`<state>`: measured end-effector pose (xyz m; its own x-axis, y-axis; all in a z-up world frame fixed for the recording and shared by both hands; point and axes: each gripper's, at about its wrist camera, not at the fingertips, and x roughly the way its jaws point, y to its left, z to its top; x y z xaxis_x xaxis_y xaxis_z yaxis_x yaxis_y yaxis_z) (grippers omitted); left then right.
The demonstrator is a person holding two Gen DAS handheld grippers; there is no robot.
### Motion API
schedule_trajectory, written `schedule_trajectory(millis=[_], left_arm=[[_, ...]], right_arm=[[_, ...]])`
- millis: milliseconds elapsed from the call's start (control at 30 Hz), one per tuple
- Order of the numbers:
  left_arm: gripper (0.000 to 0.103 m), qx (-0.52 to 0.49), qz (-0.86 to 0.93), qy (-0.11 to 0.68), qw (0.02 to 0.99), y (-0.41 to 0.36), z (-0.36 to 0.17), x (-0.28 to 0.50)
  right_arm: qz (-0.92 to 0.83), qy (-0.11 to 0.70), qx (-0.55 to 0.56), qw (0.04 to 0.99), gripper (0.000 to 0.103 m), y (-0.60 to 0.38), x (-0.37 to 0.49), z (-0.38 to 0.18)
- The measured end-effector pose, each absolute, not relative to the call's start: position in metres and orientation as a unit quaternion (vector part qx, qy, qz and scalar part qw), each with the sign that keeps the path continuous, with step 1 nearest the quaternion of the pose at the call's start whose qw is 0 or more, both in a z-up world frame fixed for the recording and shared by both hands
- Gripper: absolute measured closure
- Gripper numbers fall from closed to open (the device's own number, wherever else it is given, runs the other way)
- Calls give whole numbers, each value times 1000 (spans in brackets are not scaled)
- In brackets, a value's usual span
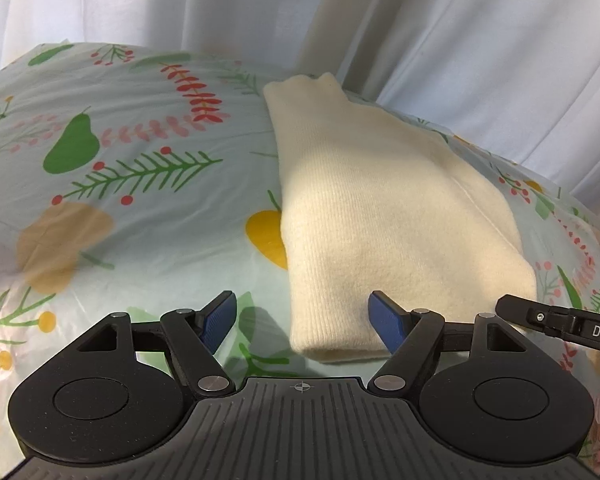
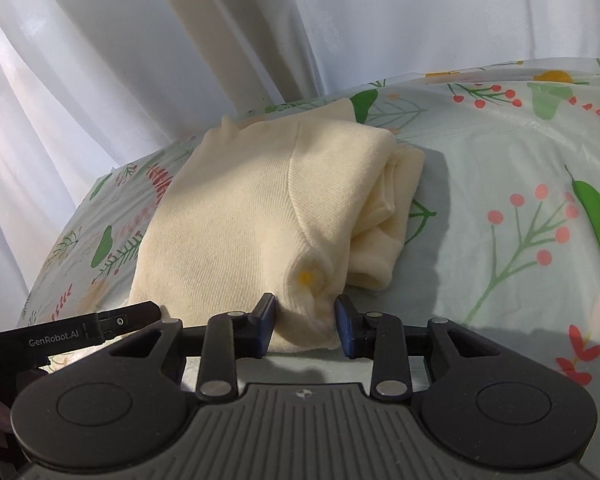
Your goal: Fold small clothes
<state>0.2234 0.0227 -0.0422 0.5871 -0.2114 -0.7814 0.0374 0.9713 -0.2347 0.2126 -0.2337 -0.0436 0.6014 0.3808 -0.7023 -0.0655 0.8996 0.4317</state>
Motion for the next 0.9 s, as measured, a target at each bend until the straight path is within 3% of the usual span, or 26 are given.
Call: schedule_trajectory(millis=[100, 300, 567, 900], left_arm=[[25, -112, -57, 443, 888, 26, -40, 223], [24, -102, -44, 441, 890, 27, -39, 226], [23, -94, -41, 451, 886, 21, -44, 227], [18, -68, -39, 463, 883, 17, -48, 222]], right_arm=[[126, 422, 201, 875, 87, -235, 213, -39], [123, 423, 287, 851, 89, -249, 216, -41], [88, 442, 165, 878, 88, -221, 220, -48], [70, 449, 103, 885, 80, -210, 222, -51]])
